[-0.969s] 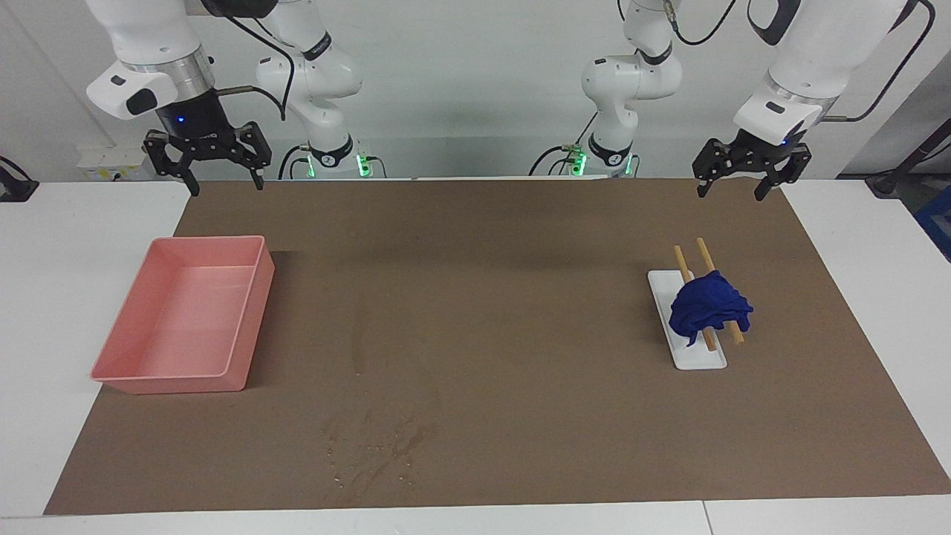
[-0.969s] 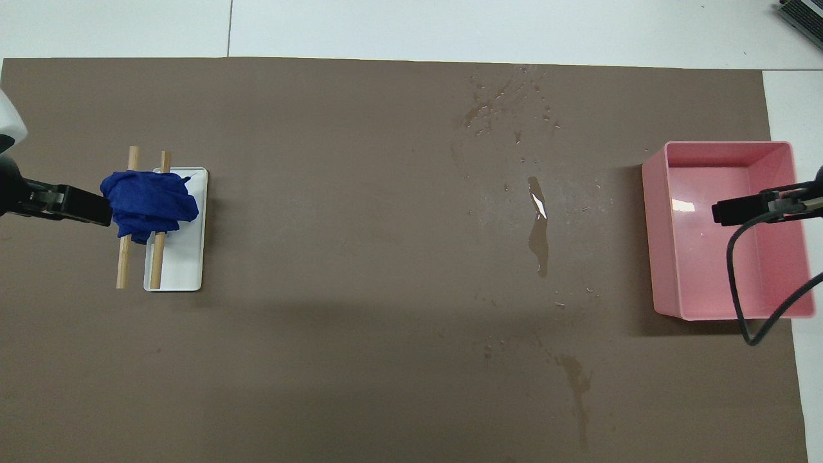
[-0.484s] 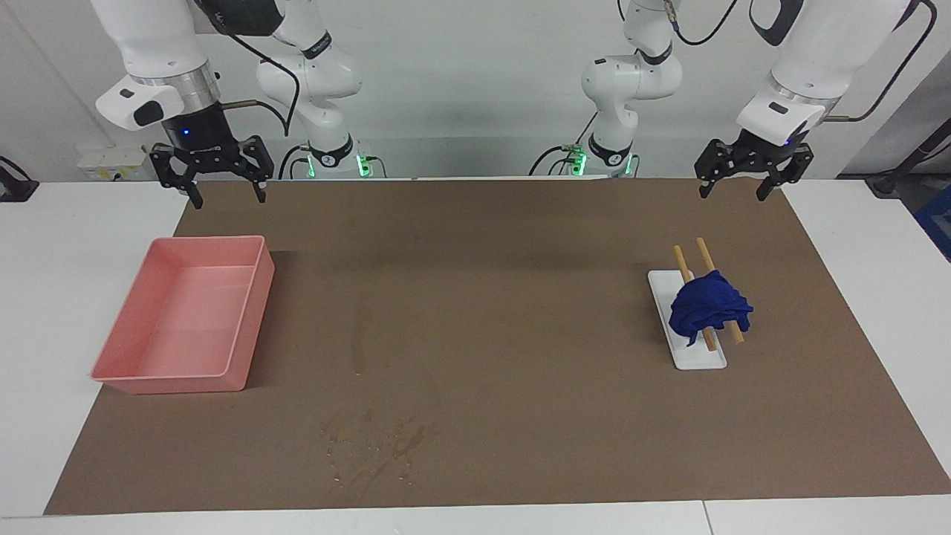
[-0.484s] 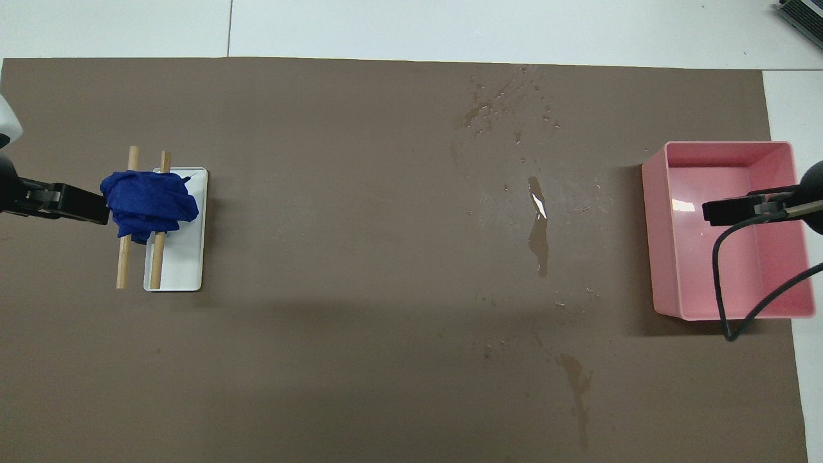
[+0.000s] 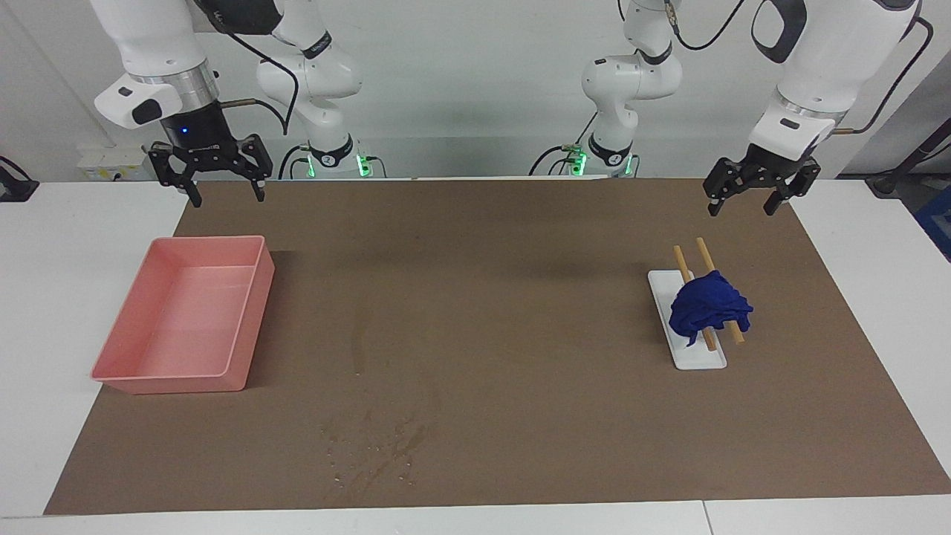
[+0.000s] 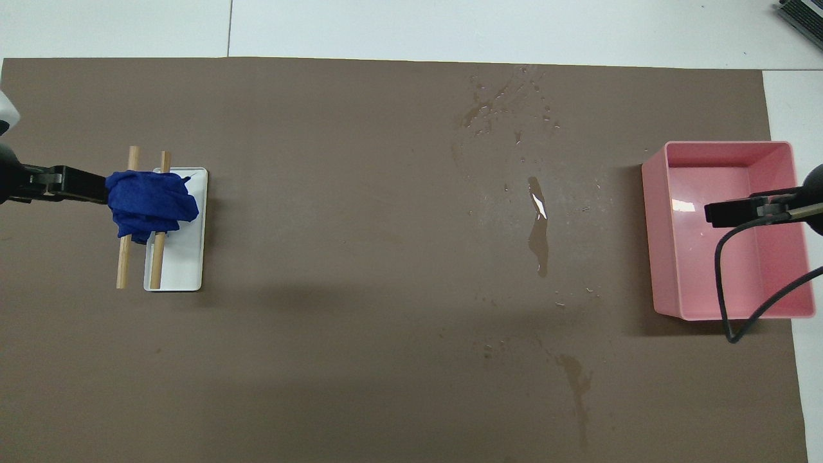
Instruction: Wipe water with towel using both arms
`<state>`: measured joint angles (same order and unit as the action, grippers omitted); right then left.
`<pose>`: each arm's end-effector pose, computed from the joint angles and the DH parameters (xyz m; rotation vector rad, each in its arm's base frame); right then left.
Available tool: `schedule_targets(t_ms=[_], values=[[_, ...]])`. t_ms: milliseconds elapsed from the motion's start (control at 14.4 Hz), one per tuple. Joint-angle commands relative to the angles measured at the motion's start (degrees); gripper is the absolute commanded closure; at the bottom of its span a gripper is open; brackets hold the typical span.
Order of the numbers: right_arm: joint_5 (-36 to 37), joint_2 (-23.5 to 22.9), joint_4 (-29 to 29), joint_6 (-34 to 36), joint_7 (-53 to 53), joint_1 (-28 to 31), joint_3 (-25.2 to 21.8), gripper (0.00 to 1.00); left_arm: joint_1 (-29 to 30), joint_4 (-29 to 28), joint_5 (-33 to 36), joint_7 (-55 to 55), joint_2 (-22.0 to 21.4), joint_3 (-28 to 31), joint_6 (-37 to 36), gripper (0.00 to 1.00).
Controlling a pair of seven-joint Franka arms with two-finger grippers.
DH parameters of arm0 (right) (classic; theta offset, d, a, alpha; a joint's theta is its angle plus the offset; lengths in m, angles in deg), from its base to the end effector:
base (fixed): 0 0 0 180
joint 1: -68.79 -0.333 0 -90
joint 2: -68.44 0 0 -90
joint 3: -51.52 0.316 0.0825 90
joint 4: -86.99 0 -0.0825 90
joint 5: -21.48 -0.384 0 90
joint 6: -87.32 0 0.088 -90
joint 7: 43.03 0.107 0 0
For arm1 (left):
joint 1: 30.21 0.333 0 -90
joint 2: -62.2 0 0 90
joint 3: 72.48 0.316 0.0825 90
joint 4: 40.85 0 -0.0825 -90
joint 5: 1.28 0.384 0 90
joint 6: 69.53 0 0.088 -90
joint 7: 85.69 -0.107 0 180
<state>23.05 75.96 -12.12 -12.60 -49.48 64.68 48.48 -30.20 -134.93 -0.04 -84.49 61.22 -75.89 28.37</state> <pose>0.5292 0.0056 0.6357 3.0995 0.2079 0.2242 0.5608 -0.0316 0.6127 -3.1190 0.0632 -0.1320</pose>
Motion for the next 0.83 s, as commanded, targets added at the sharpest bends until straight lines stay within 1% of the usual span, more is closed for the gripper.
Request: schedule_targets(t_ms=[0,69,138,277,415,484,623,761], values=[[0.3,1.4,-1.2,0.1,-0.4,0.4,0.5,0.00,1.5,-2.9,1.1,4.6,0.6,-0.2,4.9,0.00],[0.3,1.5,-1.2,0.5,-0.4,0.3,0.6,0.00,1.5,-3.1,1.3,5.6,1.1,-0.3,5.9,0.00],[0.3,1.5,-1.2,1.7,-0.5,0.3,0.7,0.00,1.5,-4.7,1.4,6.8,1.2,-0.2,8.2,0.00],[0.3,1.9,-1.2,5.3,-0.8,-0.1,0.8,0.00,1.6,-6.2,1.4,10.2,1.6,-0.3,10.5,0.00],[-1.8,3.2,-1.2,11.3,-1.9,-0.3,0.9,0.00,1.7,-6.5,1.4,17.8,3.6,-0.2,12.0,0.00],[-1.9,3.9,-1.5,12.5,-3.3,-0.5,1.0,0.00,3.0,-6.5,1.4,20.9,4.7,-0.3,13.0,0.00],[-1.9,4.9,-4.2,10.9,-7.1,-2.4,1.0,0.00,3.9,-8.8,1.3,26.5,4.8,-0.3,14.6,0.00],[-2.5,6.6,-9.0,5.6,-7.2,-3.2,1.0,0.00,4.0,-13.7,1.2,36.5,3.6,-0.3,18.3,0.00]])
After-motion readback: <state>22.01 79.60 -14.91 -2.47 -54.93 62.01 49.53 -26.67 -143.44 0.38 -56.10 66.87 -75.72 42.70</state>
